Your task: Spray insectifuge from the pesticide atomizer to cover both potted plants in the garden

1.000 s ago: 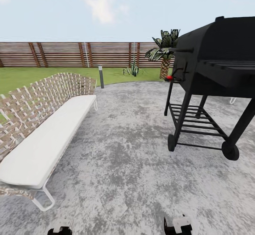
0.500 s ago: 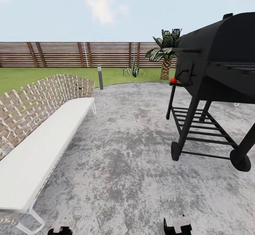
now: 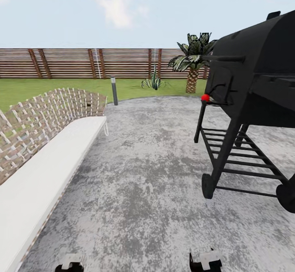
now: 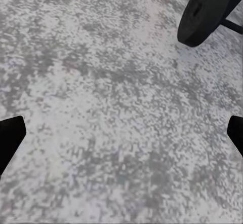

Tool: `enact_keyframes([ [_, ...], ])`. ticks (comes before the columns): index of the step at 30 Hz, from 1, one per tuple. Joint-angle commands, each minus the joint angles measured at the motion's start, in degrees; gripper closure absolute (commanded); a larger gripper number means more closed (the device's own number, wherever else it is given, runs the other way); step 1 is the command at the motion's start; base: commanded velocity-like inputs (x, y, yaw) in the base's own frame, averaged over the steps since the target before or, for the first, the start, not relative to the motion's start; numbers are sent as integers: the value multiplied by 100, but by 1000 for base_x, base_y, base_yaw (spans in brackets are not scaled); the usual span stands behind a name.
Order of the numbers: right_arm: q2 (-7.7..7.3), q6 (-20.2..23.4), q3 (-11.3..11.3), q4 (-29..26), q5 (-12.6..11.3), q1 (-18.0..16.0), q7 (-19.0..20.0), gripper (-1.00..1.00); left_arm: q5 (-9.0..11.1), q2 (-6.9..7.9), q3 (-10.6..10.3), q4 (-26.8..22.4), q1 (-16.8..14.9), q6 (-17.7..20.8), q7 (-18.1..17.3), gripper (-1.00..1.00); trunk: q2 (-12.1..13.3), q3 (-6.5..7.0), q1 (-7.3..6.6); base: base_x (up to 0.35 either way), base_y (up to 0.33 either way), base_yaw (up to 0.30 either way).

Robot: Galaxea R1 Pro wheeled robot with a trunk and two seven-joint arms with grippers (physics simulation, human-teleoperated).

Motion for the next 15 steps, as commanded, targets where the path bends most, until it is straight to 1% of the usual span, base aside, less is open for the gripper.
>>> enact_keyframes([
  [1, 1, 4, 24, 7, 38, -4, -60, -100, 49, 0, -16, 5, -4, -13, -30, 100, -2, -5, 2, 335, 66, -11],
  [15, 1, 4, 24, 7, 38, -4, -60, -100, 49, -1, -16, 13, -4, -12, -30, 100, -2, -5, 2, 335, 90, -1],
])
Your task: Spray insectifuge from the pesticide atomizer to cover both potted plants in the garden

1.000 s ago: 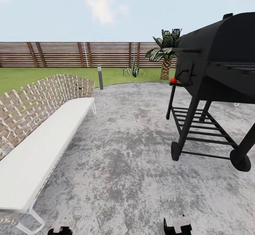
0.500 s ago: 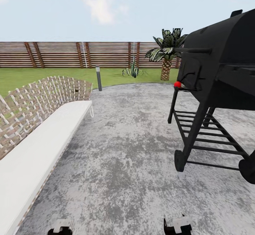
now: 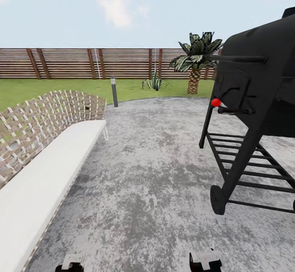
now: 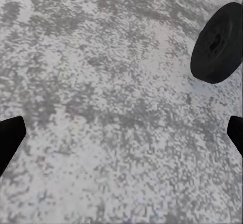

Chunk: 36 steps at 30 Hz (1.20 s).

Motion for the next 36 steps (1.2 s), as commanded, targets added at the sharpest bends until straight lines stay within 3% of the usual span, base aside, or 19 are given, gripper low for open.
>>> enact_keyframes([
  [1, 1, 3, 24, 7, 38, -4, -59, -100, 49, 1, -15, 6, -4, -10, -31, 100, -2, -5, 2, 335, 92, 0],
  [36, 1, 3, 24, 7, 38, -4, -61, -100, 49, 1, -15, 6, -4, -11, -31, 100, -2, -5, 2, 335, 20, 0],
])
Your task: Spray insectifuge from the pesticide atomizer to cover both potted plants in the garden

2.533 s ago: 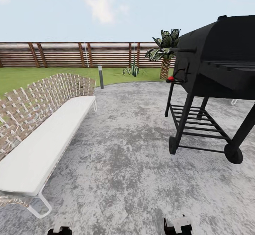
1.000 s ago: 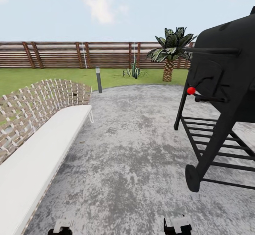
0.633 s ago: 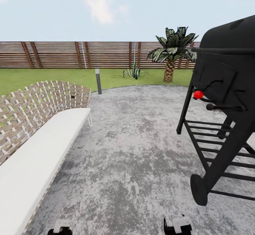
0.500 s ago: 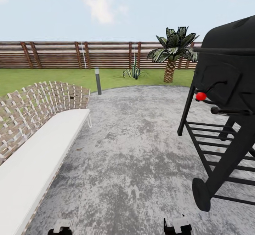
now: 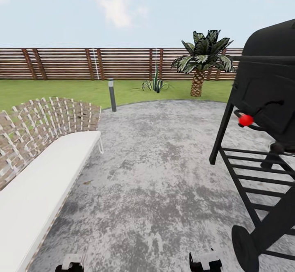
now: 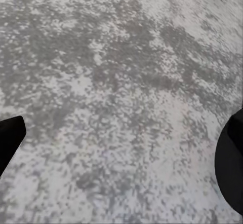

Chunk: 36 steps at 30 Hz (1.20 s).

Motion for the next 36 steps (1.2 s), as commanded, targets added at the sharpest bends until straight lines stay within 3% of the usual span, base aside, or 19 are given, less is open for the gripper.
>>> enact_keyframes([
  [1, 1, 5, 24, 6, 39, -4, -59, -100, 49, 2, -15, 6, -4, -15, -30, 100, -2, -5, 2, 335, 0, 0],
  [36, 1, 5, 24, 6, 39, -4, -58, -100, 49, 2, -15, 6, -4, -13, -30, 100, -2, -5, 2, 335, 0, 0],
])
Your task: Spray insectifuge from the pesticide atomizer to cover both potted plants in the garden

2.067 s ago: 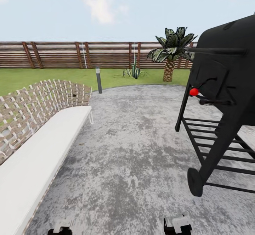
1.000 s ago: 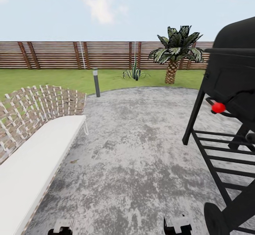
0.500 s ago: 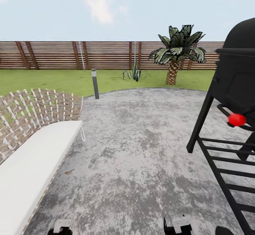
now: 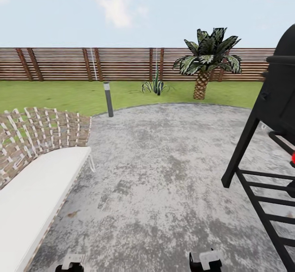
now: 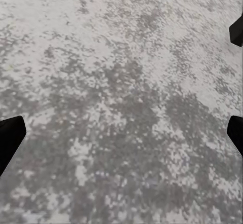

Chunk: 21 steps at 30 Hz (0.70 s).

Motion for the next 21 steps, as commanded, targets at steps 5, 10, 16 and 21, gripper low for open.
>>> enact_keyframes([
  [5, 3, 5, 24, 6, 39, -4, -61, -100, 49, 2, -15, 6, -4, -10, -30, 100, -2, -5, 2, 335, 0, 0],
  [10, 1, 5, 24, 6, 39, -4, -60, -100, 49, 2, -15, 6, -4, -12, -30, 100, -2, -5, 2, 335, 0, 0],
  [16, 1, 5, 24, 6, 39, -4, -60, -100, 49, 2, -15, 9, -4, -16, -30, 100, -2, -5, 2, 335, 0, 0],
  [21, -12, -1, 24, 6, 45, -4, -68, -100, 49, 2, -15, 6, -4, -17, -30, 100, -2, -5, 2, 335, 0, 0],
])
